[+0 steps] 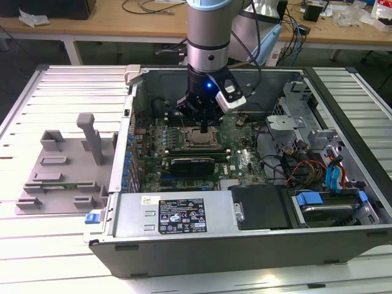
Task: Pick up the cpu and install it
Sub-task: 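Install the first cpu locking lever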
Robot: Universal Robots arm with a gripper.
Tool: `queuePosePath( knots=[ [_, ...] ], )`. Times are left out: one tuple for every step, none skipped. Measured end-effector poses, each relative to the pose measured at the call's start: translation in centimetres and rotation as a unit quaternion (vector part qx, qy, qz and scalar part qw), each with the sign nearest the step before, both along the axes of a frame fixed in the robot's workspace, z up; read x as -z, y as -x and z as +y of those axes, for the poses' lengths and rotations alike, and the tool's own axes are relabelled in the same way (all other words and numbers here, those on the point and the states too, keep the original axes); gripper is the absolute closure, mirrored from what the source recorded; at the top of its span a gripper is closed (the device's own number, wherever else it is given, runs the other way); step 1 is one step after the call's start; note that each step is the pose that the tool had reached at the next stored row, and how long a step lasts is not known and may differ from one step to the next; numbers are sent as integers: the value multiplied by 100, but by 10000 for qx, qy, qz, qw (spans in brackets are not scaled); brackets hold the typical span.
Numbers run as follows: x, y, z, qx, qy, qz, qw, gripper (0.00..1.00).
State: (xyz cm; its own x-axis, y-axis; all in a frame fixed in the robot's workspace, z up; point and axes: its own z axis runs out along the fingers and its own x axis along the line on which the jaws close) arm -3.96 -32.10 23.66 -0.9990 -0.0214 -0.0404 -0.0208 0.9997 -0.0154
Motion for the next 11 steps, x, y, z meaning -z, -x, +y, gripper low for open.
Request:
queuePosePath(
  knots=[
    [0,0,-1,0,0,0,10000,89],
    [0,0,-1,0,0,0,10000,89],
    [-7,1,-2,0,2,1,10000,89],
    [-31,0,-2,0,1,0,10000,89],
    [-43,0,-2,0,1,0,10000,89],
    [-52,0,-1,0,1,0,10000,89],
    [-58,0,-1,0,0,0,10000,89],
    [-66,0,-1,0,0,0,10000,89],
    [-79,0,-1,0,0,0,10000,89],
    [-90,0,-1,0,0,0,10000,89],
    [-108,0,-1,0,0,0,10000,89]
  ],
)
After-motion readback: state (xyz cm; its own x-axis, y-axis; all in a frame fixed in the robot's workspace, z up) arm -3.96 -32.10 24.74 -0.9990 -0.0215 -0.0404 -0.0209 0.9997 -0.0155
